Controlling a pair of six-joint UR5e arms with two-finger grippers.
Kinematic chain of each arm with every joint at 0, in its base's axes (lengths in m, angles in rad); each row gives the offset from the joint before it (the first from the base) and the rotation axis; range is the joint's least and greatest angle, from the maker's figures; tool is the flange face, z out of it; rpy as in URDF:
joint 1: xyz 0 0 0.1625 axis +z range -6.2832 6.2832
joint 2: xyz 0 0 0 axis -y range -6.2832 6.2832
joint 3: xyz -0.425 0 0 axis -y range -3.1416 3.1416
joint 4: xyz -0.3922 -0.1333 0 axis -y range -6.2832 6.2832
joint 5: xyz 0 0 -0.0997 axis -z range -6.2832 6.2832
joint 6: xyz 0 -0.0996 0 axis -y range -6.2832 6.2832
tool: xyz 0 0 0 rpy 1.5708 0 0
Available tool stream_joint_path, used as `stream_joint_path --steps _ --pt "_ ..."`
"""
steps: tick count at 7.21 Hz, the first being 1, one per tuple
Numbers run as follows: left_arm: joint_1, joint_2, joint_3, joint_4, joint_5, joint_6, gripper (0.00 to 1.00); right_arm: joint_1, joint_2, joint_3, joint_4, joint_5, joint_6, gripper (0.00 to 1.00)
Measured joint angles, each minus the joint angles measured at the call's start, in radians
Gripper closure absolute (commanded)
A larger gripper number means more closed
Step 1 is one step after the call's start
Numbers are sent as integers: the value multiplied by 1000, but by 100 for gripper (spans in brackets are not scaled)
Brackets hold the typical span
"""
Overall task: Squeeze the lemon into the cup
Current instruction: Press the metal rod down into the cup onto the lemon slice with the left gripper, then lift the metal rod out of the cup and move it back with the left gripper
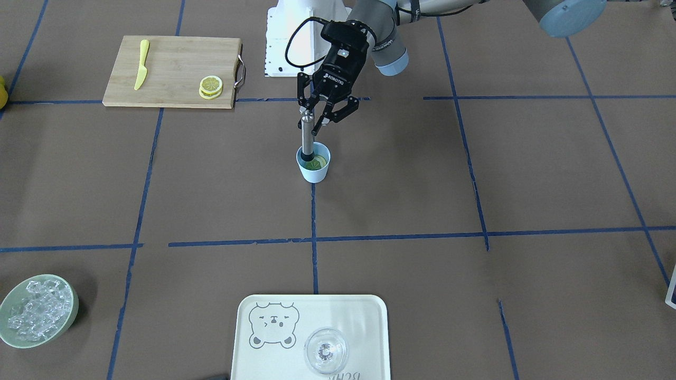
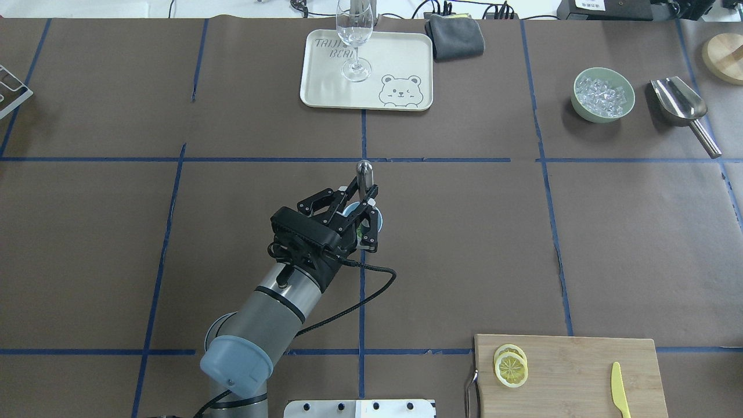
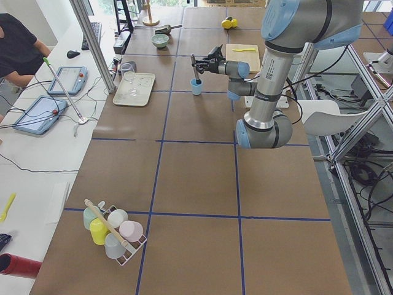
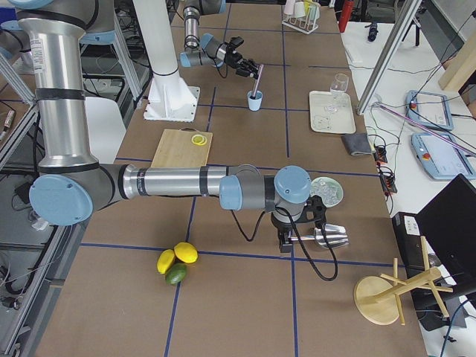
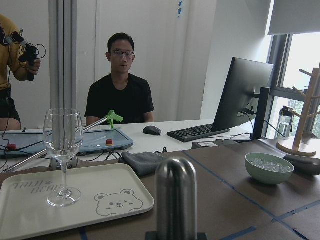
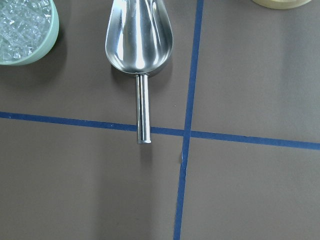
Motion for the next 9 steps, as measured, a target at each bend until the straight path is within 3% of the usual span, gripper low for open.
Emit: stream_joint_path --steps 5,9 --pt "-48 3 -209 13 -4 126 100 3 3 5 0 0 0 0" --pt "-137 166 -286 -15 -108 123 100 4 6 7 0 0 -1 0"
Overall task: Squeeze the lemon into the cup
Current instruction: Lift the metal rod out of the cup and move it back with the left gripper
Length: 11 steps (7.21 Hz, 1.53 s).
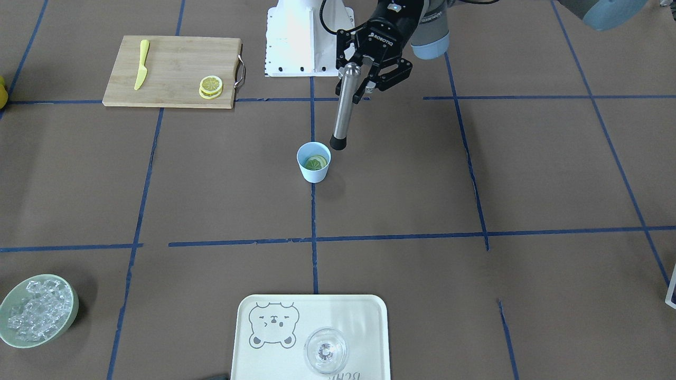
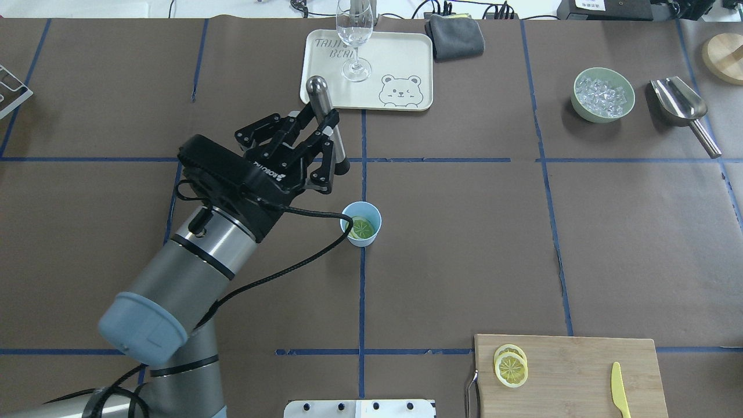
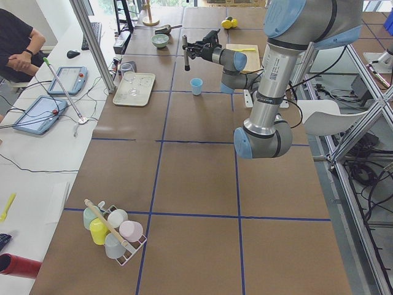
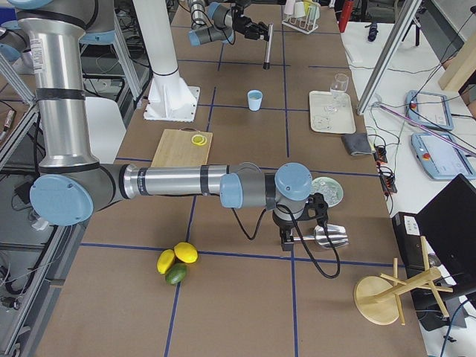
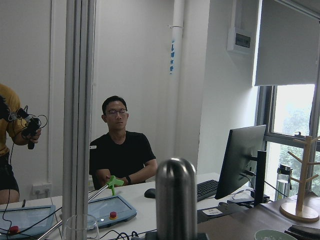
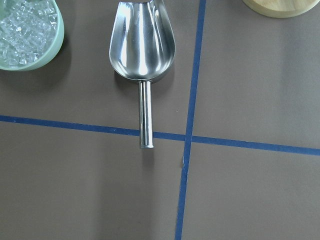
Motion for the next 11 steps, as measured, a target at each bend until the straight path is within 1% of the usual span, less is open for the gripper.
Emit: stream_joint_path --steps 3,4,5,7,9,10,11 --pt "-5 211 -24 -160 -62 -2 100 0 -2 4 0 -2 -1 0" --pt "-6 282 -39 -185 -82 -5 100 -1 -7 5 0 -7 -2 0" --pt "-6 351 -60 -195 -113 -18 100 -1 -12 4 0 -13 -4 0" --pt "-13 473 -114 -201 -205 -46 100 0 -20 4 0 -18 -9 0" --pt "-21 537 -147 -198 -260 -84 100 0 -25 5 0 -19 -10 0" --pt "-52 558 -164 -188 -318 -98 100 0 -26 5 0 -20 -10 0" --pt "-138 571 -175 -163 -456 -103 100 0 -28 5 0 -20 -9 0"
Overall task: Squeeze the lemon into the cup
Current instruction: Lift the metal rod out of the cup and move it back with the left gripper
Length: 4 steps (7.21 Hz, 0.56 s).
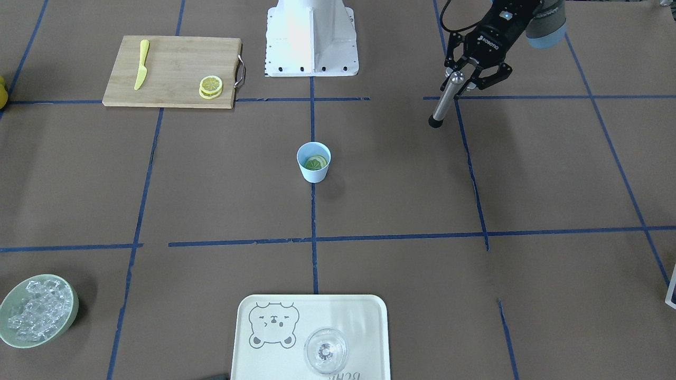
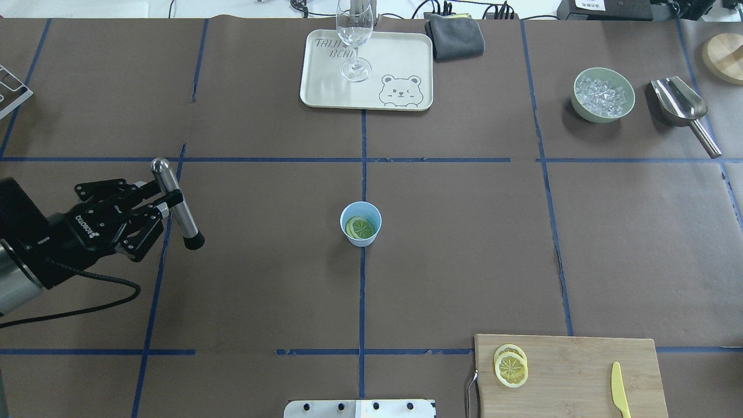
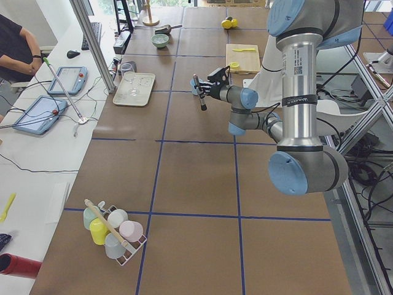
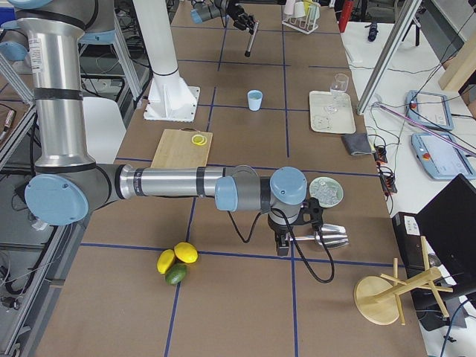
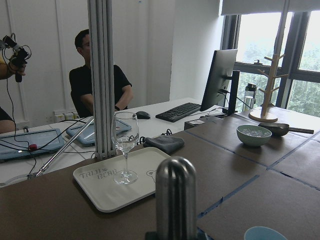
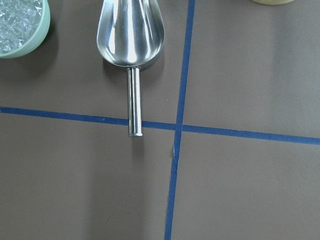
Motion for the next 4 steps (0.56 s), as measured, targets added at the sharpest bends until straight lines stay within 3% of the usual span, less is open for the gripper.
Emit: stream_joint_path --steps 2,4 --pt "-177 59 5 33 -306 -2 100 -1 -1 1 0 1 3 0" --pt "-335 155 31 52 -536 -3 100 -1 0 2 0 1 6 0"
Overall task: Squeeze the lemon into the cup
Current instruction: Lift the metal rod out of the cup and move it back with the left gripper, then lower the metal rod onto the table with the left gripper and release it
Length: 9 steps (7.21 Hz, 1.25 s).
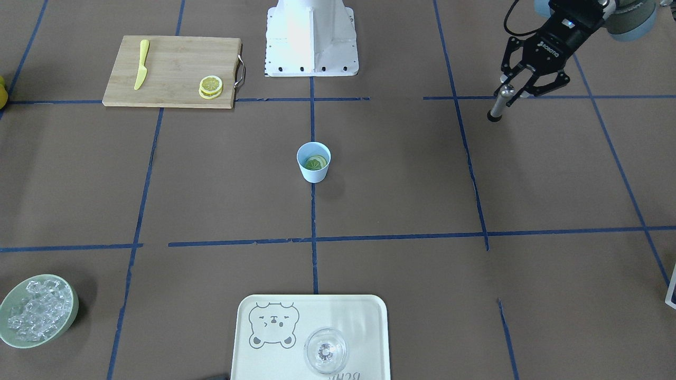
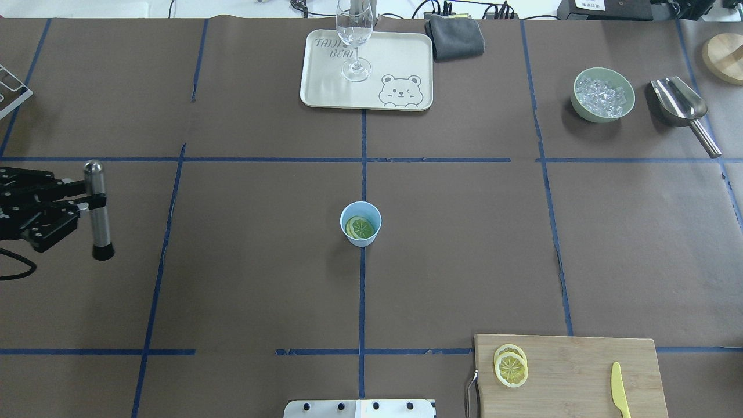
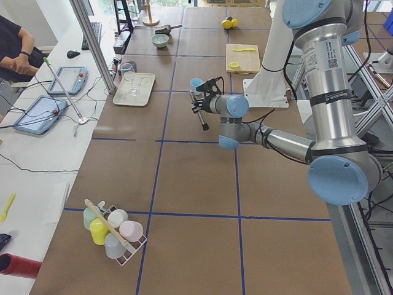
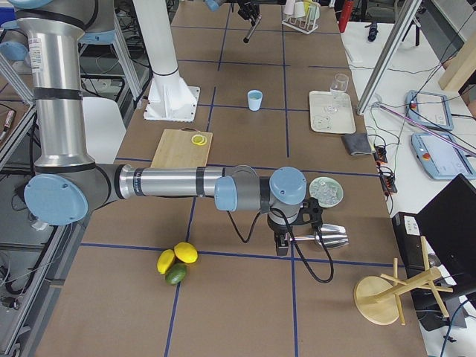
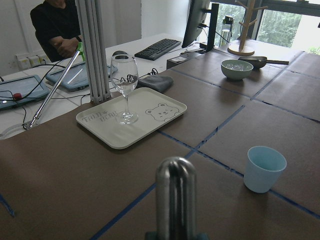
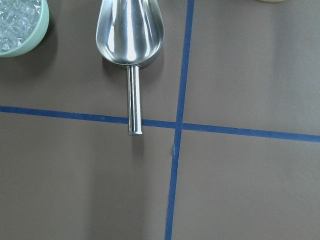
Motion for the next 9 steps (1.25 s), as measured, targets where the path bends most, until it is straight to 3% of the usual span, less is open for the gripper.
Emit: stream_joint_path --steps 3,6,9 --pt "-133 68 22 168 -224 0 100 0 0 6 0 0 -5 0" --pt "-233 58 38 314 -320 -60 100 1 -4 7 0 -1 -8 0" --pt "-255 -8 30 627 -385 -77 100 1 -13 7 0 -1 -8 0"
